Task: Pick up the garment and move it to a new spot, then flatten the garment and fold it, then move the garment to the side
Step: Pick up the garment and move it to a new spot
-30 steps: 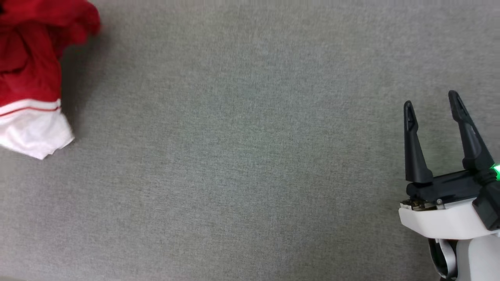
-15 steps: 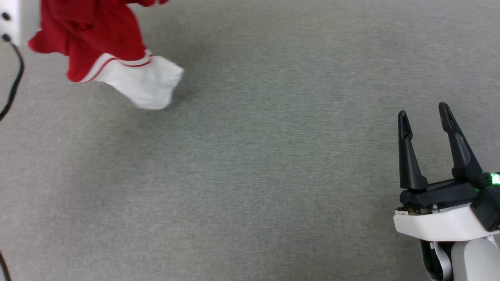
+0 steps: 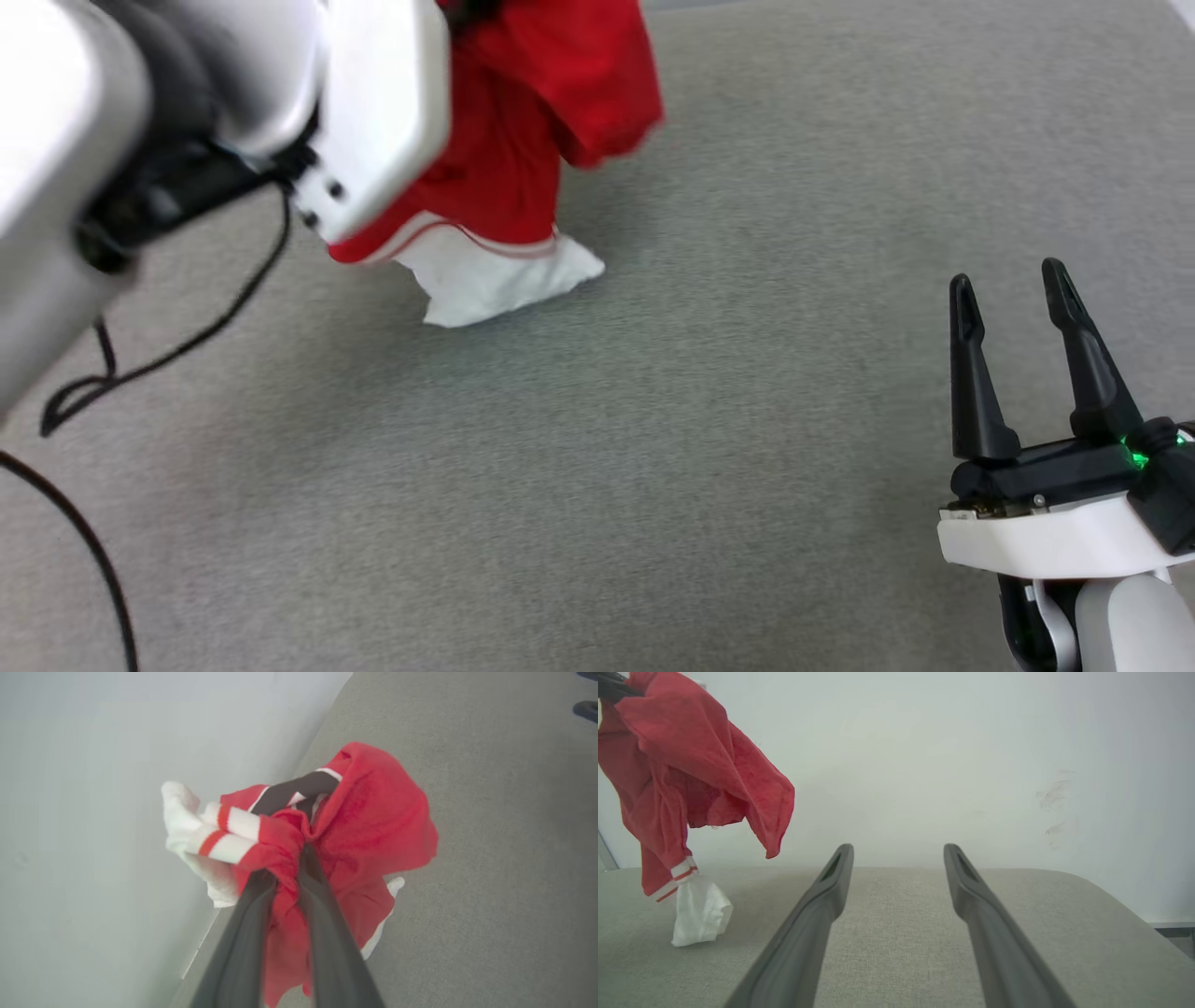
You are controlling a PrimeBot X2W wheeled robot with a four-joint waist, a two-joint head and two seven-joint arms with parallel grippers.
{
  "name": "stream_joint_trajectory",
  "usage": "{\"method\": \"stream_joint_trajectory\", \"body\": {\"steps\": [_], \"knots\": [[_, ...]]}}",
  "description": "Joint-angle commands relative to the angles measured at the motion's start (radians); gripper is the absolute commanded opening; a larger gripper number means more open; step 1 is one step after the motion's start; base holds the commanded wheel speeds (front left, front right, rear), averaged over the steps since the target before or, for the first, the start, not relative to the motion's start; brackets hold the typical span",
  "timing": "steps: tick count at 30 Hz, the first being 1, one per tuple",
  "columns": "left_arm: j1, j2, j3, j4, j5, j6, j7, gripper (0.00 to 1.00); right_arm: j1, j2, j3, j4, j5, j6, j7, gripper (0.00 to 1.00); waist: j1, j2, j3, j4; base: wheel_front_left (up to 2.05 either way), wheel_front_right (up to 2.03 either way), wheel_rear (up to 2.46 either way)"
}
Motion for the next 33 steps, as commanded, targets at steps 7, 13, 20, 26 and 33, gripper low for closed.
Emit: {"method": "stream_joint_trajectory", "body": {"steps": [7, 13, 20, 26, 33], "knots": [[0.076, -0.084, -0.15, 0.001, -0.004, 0.001, -0.059, 0.0, 0.002, 0.003, 0.001, 0.005, 0.021, 0.0, -0.002, 1.0, 0.0, 0.0, 0.026, -0.08, 0.0, 0.0, 0.0], [0.166, -0.16, -0.238, 0.08, -0.002, 0.0, -0.089, 0.0, -0.008, 0.003, 0.008, 0.009, 0.029, 0.0, -0.002, 1.0, 0.0, 0.0, 0.064, -0.111, 0.0, 0.0, 0.0], [0.329, -0.209, -0.26, 0.155, 0.042, 0.0, -0.067, 0.0, -0.019, 0.003, 0.003, 0.019, 0.038, 0.0, -0.002, 1.0, 0.0, 0.0, 0.099, -0.128, 0.0, 0.0, 0.0], [0.409, -0.249, -0.262, 0.182, 0.066, 0.0, -0.103, 0.0, -0.017, 0.003, -0.001, 0.027, 0.03, 0.0, -0.002, 1.0, 0.0, 0.0, 0.09, -0.114, 0.0, 0.0, 0.0], [0.373, -0.295, -0.2, 0.242, 0.11, 0.017, -0.416, 1.0, 0.022, 0.002, -0.009, 0.043, 0.004, 0.0, -0.002, 1.0, 0.0, 0.0, -0.013, -0.056, 0.0, 0.0, 0.0]]}}
